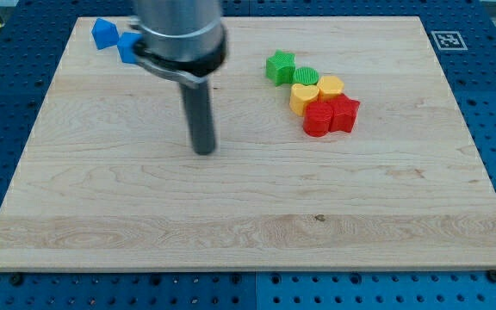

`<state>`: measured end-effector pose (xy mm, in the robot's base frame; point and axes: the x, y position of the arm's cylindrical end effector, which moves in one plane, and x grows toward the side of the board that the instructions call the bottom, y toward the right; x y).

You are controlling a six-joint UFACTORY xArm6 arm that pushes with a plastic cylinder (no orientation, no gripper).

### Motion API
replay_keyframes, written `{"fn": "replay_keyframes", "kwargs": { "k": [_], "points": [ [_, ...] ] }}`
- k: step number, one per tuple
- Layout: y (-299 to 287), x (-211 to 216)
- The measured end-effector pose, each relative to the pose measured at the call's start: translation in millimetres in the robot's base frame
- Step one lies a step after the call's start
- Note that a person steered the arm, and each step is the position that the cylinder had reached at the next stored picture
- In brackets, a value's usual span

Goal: Point your arm towards the top right side of the red star

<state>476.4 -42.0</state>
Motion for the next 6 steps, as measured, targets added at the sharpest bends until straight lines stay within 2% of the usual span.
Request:
{"fn": "replay_keyframes", "kwargs": {
  "k": [2, 4, 6],
  "points": [
    [46.0, 16.2],
    [116.3, 48.1],
    [119.3, 49.3]
  ]
}}
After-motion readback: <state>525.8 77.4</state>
